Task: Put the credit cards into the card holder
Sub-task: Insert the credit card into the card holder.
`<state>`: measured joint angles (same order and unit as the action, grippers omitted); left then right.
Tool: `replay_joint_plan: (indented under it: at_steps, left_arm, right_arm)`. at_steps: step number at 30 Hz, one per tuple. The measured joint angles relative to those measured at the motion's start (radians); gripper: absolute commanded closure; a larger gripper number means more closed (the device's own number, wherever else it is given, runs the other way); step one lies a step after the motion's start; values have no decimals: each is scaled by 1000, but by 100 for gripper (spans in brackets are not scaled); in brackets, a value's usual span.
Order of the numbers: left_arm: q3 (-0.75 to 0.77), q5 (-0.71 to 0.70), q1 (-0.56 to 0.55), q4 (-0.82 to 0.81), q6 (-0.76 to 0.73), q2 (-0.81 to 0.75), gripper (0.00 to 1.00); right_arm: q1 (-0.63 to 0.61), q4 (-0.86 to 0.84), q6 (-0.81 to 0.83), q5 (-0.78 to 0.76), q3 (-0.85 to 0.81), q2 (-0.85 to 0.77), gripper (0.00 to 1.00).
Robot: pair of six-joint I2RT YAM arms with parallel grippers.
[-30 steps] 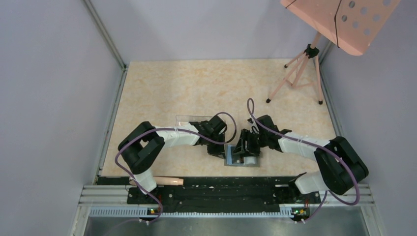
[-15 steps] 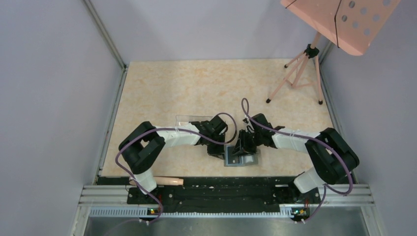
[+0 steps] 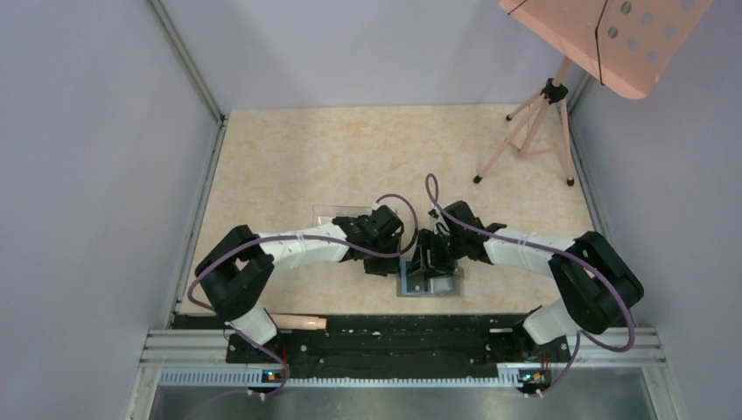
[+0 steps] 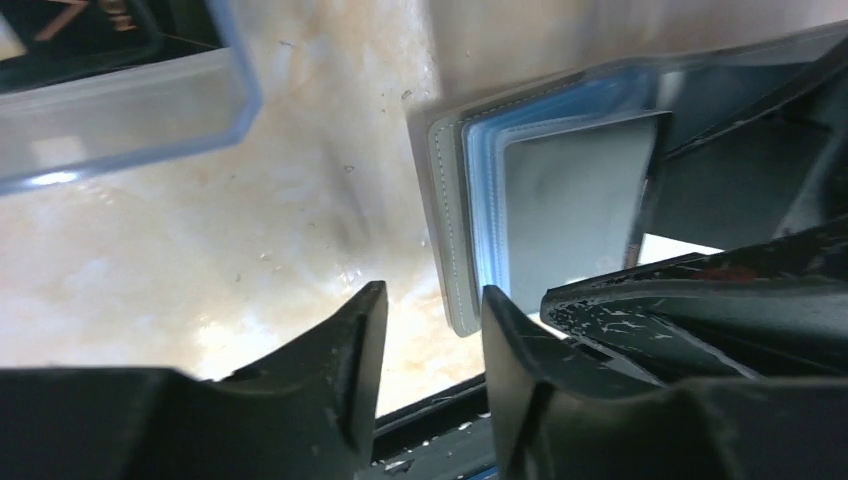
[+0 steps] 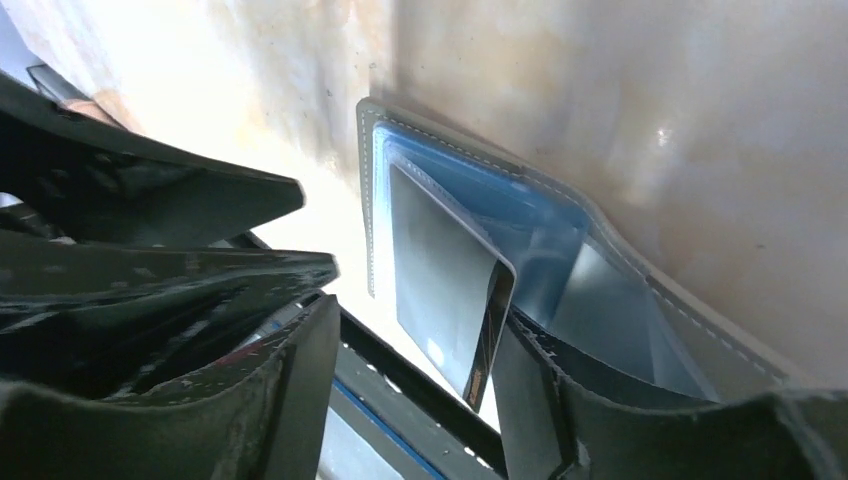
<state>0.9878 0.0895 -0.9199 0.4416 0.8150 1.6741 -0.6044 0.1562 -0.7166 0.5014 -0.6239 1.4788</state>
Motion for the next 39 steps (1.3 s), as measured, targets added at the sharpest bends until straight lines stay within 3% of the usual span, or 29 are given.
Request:
replay_joint_plan:
  at_steps: [3, 7, 12, 19, 22, 31, 35, 39]
  left_arm:
    - [-19, -43, 0, -3, 2, -70, 46]
    - [-66, -64, 0, -53, 3, -150, 41]
    - [-134, -16, 0, -180, 23, -189, 39]
    - [-155, 84, 0, -306, 45, -163, 44]
    - [-140, 122, 0, -332, 49, -116, 46]
    - [-134, 208, 1, -397, 76, -47, 52]
    - [-130, 236, 1, -432, 82, -31, 52]
    - [-92, 247, 2, -434, 80, 17, 51]
  right_arm:
    - [-2, 36, 19, -24, -5, -26, 31]
    - [-2, 78, 43, -55, -6, -59, 28]
    - [-2, 147, 71, -104, -13, -95, 28]
    - [-2, 223, 107, -187, -14, -150, 34]
    - [-2, 238, 111, -194, -14, -165, 38]
    - [-2, 254, 119, -225, -11, -222, 73]
    - [-2, 248, 122, -232, 1, -198, 81]
    - [-2, 234, 122, -231, 24, -148, 82]
